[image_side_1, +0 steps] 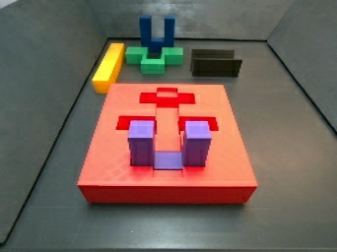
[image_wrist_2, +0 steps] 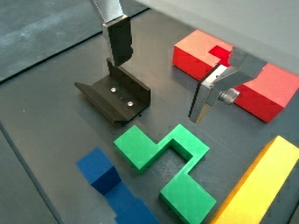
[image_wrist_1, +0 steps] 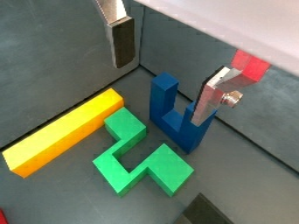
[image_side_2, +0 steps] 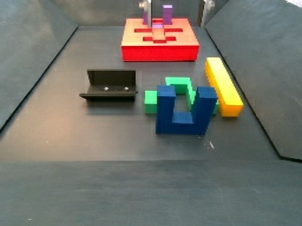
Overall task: Pick up the blue object. Move up. Move to above the board. Insert the blue object.
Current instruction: Pick up the blue object.
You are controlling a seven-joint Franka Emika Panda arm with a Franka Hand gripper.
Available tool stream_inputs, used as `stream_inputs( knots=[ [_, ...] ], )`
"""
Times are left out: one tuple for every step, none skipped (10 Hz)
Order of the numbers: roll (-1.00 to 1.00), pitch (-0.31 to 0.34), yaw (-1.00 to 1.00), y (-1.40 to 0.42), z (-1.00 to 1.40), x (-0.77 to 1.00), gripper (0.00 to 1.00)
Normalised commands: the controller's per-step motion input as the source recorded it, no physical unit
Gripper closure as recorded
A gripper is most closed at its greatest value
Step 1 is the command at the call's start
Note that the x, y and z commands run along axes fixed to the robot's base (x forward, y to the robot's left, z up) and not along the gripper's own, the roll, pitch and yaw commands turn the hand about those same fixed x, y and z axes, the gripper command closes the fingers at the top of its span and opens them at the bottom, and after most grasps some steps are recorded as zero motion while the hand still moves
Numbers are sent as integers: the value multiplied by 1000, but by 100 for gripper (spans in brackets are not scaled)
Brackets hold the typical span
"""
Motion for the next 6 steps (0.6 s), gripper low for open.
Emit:
stream_inputs(
  knots=[
    [6,0,0,0,-54,0,0],
    [41,13,0,0,-51,80,0],
    [0,80,-14,94,-14,411,0],
    [0,57,-9,114,-20,446,0],
    [0,51,-9,134,-54,611,0],
    [-4,84,-49,423,-49,809,0]
  ],
)
